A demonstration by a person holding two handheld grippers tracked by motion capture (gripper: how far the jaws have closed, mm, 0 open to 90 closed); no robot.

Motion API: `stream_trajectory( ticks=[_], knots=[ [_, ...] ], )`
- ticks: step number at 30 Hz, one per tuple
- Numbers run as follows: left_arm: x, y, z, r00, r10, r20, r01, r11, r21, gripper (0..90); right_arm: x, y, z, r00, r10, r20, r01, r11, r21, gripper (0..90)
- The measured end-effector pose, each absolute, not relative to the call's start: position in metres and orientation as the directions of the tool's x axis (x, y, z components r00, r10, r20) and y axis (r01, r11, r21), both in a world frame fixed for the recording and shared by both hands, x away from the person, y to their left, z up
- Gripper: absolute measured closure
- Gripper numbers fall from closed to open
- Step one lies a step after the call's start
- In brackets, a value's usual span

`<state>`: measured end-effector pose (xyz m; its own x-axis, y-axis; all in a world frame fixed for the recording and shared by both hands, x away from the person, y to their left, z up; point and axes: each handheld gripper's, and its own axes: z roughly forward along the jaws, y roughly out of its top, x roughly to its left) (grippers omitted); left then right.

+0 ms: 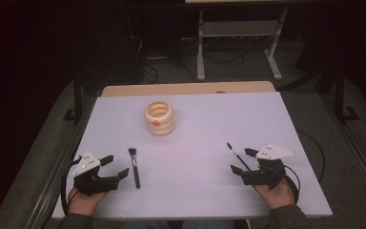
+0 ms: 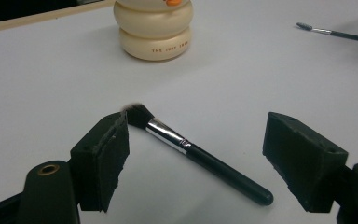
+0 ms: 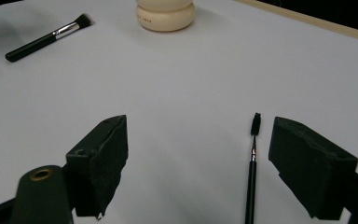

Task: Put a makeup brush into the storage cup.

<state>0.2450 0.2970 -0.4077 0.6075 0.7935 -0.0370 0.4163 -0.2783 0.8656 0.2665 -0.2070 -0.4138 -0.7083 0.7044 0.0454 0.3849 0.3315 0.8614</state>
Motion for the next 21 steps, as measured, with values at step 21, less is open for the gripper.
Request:
stream_trajectory(
  ticks=[21],
  knots=[
    [0.258,0.28,-0.414,0.605,0.795,-0.055,0.473,-0.303,0.828,26.6,0.269,-0.207,-0.417,-0.702,0.707,0.084,0.407,0.301,0.862,18.6]
  ],
)
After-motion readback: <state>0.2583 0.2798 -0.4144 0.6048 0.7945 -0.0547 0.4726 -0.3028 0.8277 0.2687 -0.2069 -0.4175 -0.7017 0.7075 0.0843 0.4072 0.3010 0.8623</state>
